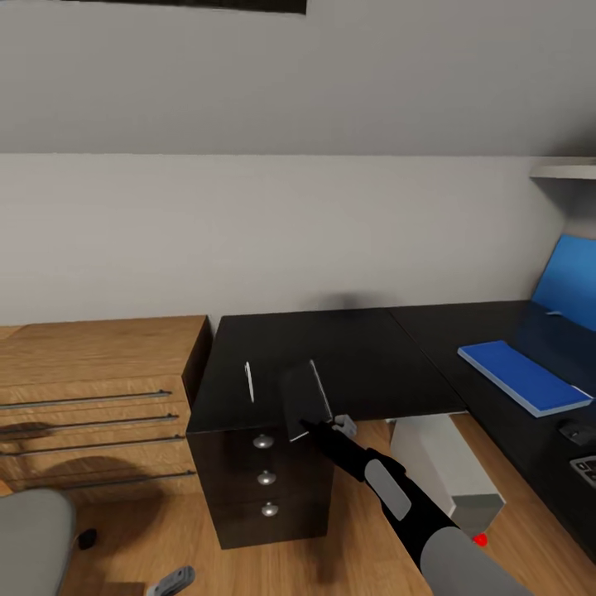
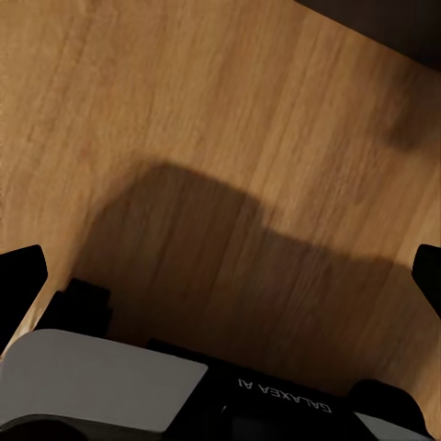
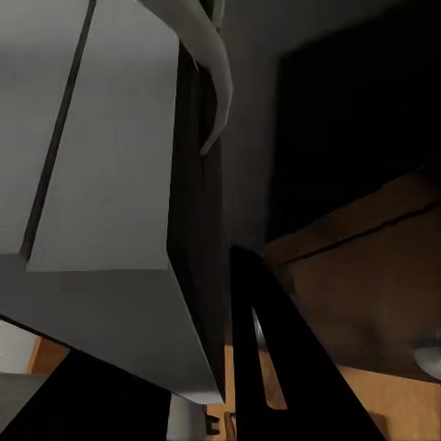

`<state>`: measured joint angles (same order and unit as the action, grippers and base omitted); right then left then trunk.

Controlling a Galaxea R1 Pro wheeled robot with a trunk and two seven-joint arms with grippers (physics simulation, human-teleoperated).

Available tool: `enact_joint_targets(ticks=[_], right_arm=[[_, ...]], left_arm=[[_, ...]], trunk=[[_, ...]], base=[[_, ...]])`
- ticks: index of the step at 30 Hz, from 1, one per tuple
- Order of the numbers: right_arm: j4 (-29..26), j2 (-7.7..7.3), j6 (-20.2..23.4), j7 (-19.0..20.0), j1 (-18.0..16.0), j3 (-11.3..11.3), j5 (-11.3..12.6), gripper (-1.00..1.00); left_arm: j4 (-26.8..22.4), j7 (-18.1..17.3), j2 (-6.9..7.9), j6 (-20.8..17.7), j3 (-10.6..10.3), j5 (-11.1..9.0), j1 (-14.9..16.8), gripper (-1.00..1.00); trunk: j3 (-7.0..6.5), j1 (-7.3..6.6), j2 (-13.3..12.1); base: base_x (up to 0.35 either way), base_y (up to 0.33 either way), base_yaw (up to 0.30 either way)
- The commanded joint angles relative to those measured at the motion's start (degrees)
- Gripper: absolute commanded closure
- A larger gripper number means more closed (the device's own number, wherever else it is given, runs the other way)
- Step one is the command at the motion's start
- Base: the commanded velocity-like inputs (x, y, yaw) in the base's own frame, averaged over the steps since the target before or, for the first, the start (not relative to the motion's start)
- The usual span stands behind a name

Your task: In the bedroom, organize the workspace by keeping the computer under the desk, ensuring the monitor is on the desk, placing the keyboard on the desk next to the monitor, placing the mouse on the desk next to the keyboard, moving the folder from the swivel chair onto the desk next to the mouse, stacking the notebook on top of the folder with the pen on top of the notebook, and positioning the swivel chair next to the desk.

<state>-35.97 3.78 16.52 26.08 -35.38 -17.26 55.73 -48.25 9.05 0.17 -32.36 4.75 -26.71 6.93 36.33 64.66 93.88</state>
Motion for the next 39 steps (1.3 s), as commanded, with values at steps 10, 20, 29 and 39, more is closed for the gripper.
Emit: enact_joint_targets(ticks=[10, 20, 29, 39], right_arm=[[-0.1, -0.11, 0.4, 0.1, 0.0, -0.1, 0.6, 1.0], [-0.6, -1.77, 0.5, 0.5, 0.1, 0.1, 0.7, 1.0], [-0.7, -1.97, 0.5, 1.3, 0.1, 0.1, 0.6, 1.0], [-0.6, -2.02, 0.4, 1.4, 0.1, 0.1, 0.6, 1.0]], left_arm=[[-0.1, 0.4, -0.15, -0.2, -0.8, -0.5, 0.0, -1.0], [-0.1, 0.4, -0.17, 0.9, -1.4, -0.5, 0.0, -1.0], [2.0, 0.8, -0.28, 8.8, -3.4, -0.5, 0.0, -1.0], [3.1, 1.1, -0.18, 9.6, -7.4, -0.6, 0.0, -1.0]], trunk=[[-1.74, -2.21, -4.0], [-3.62, -4.4, -8.0], [-5.34, -6.38, -11.6], [-7.19, -8.58, -15.6]], base=[[0.0, 0.0, 0.0], [0.0, 0.0, -0.075], [0.0, 0.0, -0.058], [-0.224, -0.052, -0.032]])
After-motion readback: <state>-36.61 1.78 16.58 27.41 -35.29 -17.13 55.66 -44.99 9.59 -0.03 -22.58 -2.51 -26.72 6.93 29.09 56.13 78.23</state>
